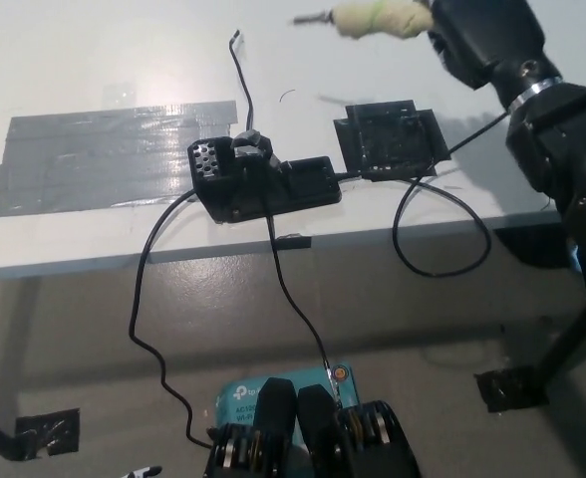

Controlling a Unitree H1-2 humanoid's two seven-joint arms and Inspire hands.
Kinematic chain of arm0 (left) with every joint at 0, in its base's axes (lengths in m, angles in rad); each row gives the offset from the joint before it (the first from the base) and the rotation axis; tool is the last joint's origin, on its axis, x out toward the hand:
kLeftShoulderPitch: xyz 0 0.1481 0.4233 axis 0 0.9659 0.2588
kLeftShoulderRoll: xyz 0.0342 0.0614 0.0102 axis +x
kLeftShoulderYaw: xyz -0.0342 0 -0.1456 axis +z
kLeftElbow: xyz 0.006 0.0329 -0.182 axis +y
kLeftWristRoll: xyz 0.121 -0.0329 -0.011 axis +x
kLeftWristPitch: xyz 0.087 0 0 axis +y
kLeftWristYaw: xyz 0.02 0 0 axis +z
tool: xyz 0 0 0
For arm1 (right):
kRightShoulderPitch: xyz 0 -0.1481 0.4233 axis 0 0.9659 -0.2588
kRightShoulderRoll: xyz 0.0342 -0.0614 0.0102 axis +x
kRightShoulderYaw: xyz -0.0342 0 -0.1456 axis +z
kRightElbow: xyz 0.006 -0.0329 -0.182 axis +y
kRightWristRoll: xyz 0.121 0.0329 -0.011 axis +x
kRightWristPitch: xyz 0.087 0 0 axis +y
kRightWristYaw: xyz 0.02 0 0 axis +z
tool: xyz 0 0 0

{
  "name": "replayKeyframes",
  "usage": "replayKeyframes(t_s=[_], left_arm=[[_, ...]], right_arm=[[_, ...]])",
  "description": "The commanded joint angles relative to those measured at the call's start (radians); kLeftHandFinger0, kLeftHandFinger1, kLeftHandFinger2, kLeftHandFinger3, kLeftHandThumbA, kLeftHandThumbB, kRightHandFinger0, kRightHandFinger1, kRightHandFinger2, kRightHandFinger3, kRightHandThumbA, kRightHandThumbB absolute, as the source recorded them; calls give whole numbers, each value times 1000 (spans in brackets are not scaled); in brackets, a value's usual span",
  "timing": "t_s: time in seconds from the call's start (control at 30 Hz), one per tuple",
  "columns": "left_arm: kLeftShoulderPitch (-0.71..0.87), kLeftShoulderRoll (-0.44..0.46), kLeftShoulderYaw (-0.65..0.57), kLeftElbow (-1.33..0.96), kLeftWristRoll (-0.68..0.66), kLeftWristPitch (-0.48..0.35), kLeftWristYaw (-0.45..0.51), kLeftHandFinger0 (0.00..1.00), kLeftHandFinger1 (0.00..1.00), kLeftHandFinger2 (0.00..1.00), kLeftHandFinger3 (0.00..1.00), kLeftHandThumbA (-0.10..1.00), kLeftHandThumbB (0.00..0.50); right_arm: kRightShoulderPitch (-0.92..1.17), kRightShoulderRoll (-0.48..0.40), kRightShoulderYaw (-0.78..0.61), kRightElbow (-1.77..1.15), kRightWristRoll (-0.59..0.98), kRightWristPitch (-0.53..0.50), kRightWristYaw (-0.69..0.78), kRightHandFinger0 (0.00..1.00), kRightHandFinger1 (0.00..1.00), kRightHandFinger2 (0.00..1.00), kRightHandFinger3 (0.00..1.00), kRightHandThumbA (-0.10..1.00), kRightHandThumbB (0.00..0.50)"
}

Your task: The robot uses its right hand to grab the soldering gun kept on the middle of the table and pulls it out of its base and keep it on the right side of the base

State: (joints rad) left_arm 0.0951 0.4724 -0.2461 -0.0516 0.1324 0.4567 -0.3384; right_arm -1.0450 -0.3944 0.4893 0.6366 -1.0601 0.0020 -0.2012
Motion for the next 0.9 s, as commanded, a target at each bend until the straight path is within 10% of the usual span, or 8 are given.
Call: replayKeyframes(t_s=[0.0,0.17,0.23,0.37,0.6,0.87], left_arm=[[16,16,19,-26,6,13,-19,626,733,924,1000,357,283],[18,16,22,-27,4,13,-24,639,746,940,1000,355,282],[17,21,16,-32,12,13,-29,632,743,943,1000,379,279],[24,13,15,-31,9,13,-22,648,758,957,1000,363,282],[24,11,15,-32,13,13,-21,644,751,946,1000,356,290],[17,14,3,-29,23,13,-25,649,754,960,1000,367,285]], right_arm=[[-23,0,-67,-45,53,61,-13,0,0,41,365,-100,187],[20,-1,-83,-67,37,119,36,0,0,90,298,57,65],[49,2,-88,-88,34,154,61,0,0,133,408,39,155],[112,5,-76,-128,13,225,140,0,24,206,511,6,117],[234,33,-66,-108,28,237,118,0,0,108,356,-98,111],[290,42,-45,-133,19,262,160,0,0,110,416,-100,99]])
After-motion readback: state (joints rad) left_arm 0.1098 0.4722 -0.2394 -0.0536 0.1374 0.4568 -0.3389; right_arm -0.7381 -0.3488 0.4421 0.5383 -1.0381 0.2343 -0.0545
